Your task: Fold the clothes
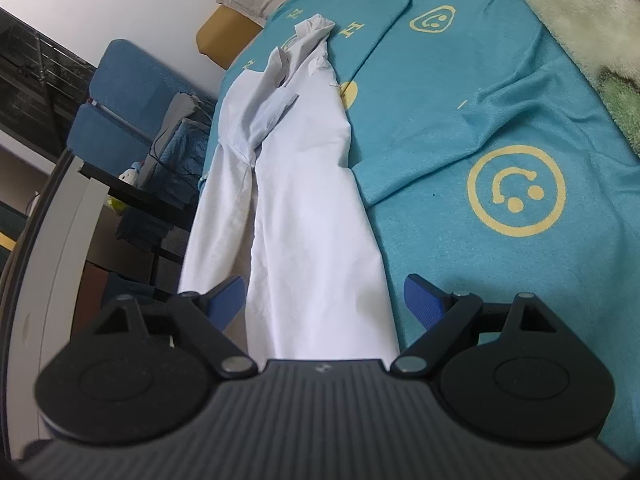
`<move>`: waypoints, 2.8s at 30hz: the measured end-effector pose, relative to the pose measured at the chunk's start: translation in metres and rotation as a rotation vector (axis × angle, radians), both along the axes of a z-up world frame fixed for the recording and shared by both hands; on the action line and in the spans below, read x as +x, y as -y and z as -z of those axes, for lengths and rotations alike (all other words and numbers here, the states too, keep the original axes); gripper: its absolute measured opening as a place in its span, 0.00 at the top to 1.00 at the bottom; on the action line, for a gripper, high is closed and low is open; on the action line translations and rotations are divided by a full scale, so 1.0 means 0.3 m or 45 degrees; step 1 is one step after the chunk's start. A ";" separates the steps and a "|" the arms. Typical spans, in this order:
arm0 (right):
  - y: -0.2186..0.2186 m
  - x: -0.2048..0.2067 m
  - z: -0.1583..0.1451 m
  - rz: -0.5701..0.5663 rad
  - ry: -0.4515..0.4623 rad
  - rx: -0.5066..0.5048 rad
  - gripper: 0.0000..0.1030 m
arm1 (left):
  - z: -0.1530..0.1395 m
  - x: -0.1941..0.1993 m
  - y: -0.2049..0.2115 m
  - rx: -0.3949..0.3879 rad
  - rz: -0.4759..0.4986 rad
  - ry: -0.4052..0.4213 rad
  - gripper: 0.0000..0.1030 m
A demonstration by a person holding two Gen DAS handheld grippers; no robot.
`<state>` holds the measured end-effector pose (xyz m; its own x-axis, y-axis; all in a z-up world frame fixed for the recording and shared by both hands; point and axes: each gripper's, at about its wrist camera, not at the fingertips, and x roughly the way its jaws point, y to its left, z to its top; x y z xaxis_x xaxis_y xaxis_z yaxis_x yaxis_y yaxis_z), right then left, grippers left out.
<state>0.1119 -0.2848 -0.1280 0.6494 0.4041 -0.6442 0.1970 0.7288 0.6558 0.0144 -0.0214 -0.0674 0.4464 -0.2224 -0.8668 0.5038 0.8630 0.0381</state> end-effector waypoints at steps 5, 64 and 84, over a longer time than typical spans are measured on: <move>0.018 -0.012 0.020 0.016 -0.043 0.020 0.15 | 0.120 0.068 -0.025 -0.087 -0.116 -0.252 0.80; -0.113 -0.126 0.090 -0.118 -0.430 -0.046 0.52 | 0.242 0.244 -0.428 -0.352 -0.654 -0.484 0.60; -0.210 -0.122 0.076 -0.314 -0.413 -0.224 0.49 | 0.239 0.216 -0.317 -0.275 -0.452 -0.522 0.39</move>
<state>0.0753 -0.2219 -0.1508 0.3000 0.3871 -0.8718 0.1787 0.8750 0.4500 0.0794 0.0737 -0.1391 0.1633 -0.3113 -0.9362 0.1187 0.9482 -0.2946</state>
